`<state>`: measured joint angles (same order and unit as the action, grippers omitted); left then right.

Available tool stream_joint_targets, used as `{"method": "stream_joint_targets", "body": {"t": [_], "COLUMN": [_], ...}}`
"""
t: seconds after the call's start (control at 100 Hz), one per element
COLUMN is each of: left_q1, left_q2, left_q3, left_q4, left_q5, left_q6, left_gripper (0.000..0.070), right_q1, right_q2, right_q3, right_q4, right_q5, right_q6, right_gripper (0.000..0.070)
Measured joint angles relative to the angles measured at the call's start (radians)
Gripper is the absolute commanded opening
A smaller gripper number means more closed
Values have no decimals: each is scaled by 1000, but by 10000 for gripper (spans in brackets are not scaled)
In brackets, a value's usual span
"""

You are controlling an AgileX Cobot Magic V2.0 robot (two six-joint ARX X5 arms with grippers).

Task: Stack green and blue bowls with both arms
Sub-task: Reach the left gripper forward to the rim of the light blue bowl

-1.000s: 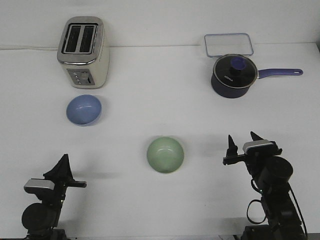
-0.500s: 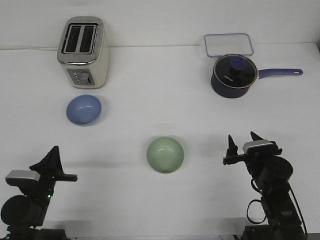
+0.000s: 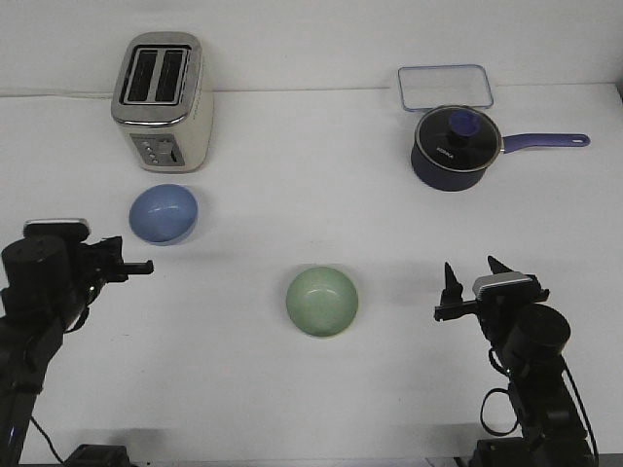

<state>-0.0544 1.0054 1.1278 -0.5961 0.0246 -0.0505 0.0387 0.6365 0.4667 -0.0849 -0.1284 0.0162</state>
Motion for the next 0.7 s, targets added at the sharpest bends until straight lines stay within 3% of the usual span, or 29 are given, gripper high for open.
{"method": "stream_joint_targets", "body": {"t": [0.18,0.48,0.7], "left_q1": [0,0,0], "left_q2": [86,101,107], "left_q3": [3,4,6], "left_q4": [-21,-42,3], "left_q5": [0,0,0], "left_q6": [6,-18,-19], "left_gripper": [40,425,427], "right_q1": [0,0,0], "right_q2": [0,0,0], "right_q3": [0,0,0], "right_q4": [0,0,0], "right_q5": [0,0,0], "right_q6": [0,0,1], "right_gripper": [528,528,528]}}
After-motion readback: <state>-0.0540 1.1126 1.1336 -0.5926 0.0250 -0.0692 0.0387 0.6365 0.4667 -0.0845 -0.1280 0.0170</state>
